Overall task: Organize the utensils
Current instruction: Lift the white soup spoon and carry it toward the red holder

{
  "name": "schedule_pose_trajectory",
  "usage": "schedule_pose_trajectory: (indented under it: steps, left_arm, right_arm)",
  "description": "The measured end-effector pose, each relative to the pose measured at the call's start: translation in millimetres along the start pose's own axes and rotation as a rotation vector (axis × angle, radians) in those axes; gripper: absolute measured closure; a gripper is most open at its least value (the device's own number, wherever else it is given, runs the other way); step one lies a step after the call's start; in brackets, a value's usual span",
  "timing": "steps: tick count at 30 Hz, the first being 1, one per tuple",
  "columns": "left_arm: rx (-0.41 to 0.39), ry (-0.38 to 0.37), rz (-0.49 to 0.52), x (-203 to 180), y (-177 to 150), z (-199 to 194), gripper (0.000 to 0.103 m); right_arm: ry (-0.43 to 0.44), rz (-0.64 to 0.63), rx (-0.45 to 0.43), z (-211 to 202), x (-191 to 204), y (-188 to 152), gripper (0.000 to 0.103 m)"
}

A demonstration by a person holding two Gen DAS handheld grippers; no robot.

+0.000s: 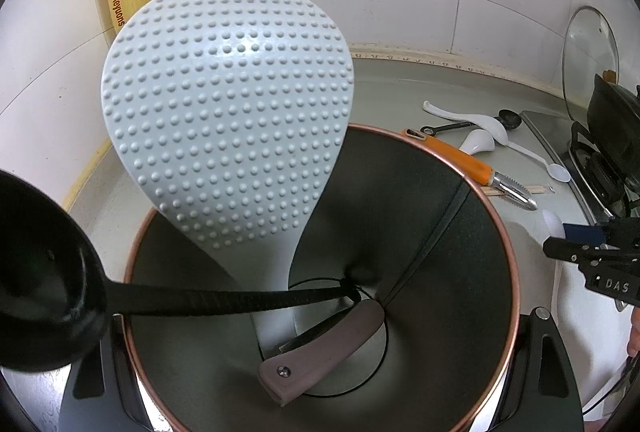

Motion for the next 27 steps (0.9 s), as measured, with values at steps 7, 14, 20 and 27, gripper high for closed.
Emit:
schedule_pose_trajectory:
  steps: [7,14,20,27]
  left_arm:
    - [0.0,0.003,-0.007,-2,0,1,0.013]
    - [0.0,0.004,-0.008,-2,0,0,0.013]
    - [0.0,0.006,-0.011,-3,0,0,0.013]
    - [0.001,0.007,-0.013,-3,0,0,0.013]
  right_arm:
    - [0.023,-0.002,-0.071,-20,4,8,0.07]
    - [0.041,-0.004,-0.114,-32,5,12,0.073]
    - [0.06,0.001,-0.096,-25,4,9,0.084]
    - [0.088,0.081,-0.043,-5,-16,0,0.09]
Point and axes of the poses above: each gripper's, at about its wrist camera, not at the fingertips, and z roughly the way its jaws point, x to its left, y to its top, the point moved 9 cm from there along z, roughly the way its jaws point, and after that the axes turned 13 degrees about x, right-handed, at the moved point
